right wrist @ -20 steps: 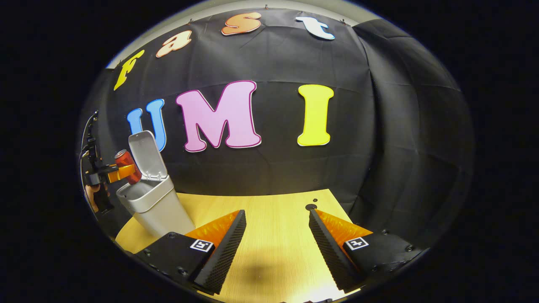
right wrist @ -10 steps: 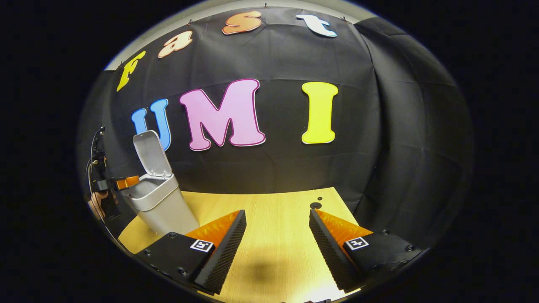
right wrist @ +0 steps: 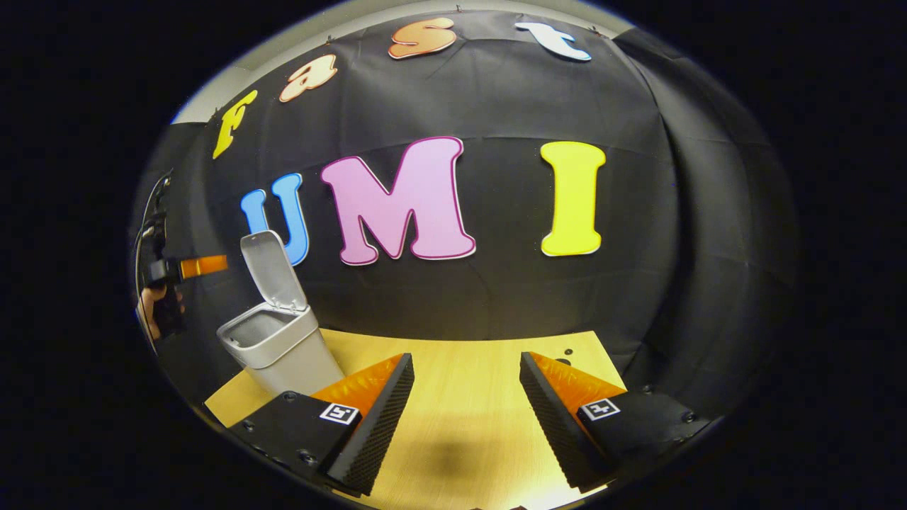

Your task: Press the lid of the desktop garbage bin to open it, pick up the crumpled paper on the desktop and throw it into the bin, then pick up the pop can on the desktop and drop it into the bin, and finally close the garbage bin lid.

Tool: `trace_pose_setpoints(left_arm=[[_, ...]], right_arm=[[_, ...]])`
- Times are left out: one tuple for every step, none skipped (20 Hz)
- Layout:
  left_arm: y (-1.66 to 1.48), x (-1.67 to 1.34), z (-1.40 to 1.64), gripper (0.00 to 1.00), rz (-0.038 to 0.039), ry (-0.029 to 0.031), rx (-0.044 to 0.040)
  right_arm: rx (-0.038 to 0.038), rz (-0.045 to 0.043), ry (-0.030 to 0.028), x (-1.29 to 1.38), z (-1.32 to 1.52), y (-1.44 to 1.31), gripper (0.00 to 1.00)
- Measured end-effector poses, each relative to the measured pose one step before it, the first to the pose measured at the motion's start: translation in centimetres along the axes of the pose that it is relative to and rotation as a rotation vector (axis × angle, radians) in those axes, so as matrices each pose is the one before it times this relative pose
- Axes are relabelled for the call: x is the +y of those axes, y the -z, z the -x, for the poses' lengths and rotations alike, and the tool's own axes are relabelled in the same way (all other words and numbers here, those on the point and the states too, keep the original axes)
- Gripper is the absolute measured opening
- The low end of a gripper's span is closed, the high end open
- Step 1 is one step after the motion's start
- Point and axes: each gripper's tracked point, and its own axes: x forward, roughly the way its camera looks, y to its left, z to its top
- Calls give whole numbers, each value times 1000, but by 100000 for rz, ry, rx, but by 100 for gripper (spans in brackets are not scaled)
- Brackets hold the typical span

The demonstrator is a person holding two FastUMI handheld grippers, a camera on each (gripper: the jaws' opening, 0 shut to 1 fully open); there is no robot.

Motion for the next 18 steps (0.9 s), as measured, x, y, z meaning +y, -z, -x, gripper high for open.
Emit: trace_pose_setpoints(left_arm=[[-1507, -860, -550, 94, 2240, 3774, -1542], [-1306, 319, -1005, 94, 100, 41, -2169], [-1287, 141, -1070, 94, -1393, 420, -1570], [-602, -214, -1018, 94, -1228, 1118, -770], [-733, -424, -1031, 94, -422, 1634, -592], [-573, -124, -1291, 94, 526, 1166, -493], [-231, -431, -1228, 94, 1155, 2958, 570], [626, -633, -1145, 94, 1072, 4300, 2232], [485, 153, -1159, 94, 63, 400, 1741], [207, 713, -1241, 94, -1241, -1792, 1121], [229, 574, -938, 94, -1596, -1365, 866], [529, -84, -662, 94, -490, 474, 2394], [1264, -176, -369, 94, -335, 61, 5512], [624, 163, 333, 95, -2274, -2216, 3600], [60, -135, -126, 98, -2869, 365, 1168], [212, -151, 282, 98, -1593, -772, 2202], [407, -22, 494, 97, -1399, -991, 3668], [499, 59, 939, 98, -473, -595, 1579]], right_arm=[[-272, 214, -1633, 350, -315, -170, 97], [-112, -216, -1855, 411, -451, -187, 97], [180, -304, -1642, 356, -480, 33, 97], [598, -50, -1399, 343, -490, -2, 96], [368, 211, -1112, 340, -513, 79, 97], [10, 152, -594, 158, -405, -47, 97], [226, 55, -432, 31, -448, -13, 97], [560, -404, -73, -138, -473, 191, 97], [871, -880, 515, -249, -351, 75, 97], [672, -1337, 299, -181, -287, 44, 97], [39, -1127, -12, -147, -220, -71, 97], [-347, -129, 286, -279, -164, -123, 97], [-294, 814, 572, -362, -73, -19, 97], [-16, 866, 540, -264, 13, 5, 98], [101, 459, 301, -195, 58, 176, 98], [-37, 107, 134, -235, 14, 59, 98], [117, 114, 104, -107, 25, 132, 98], [344, -66, -3, -99, 39, 113, 98]])
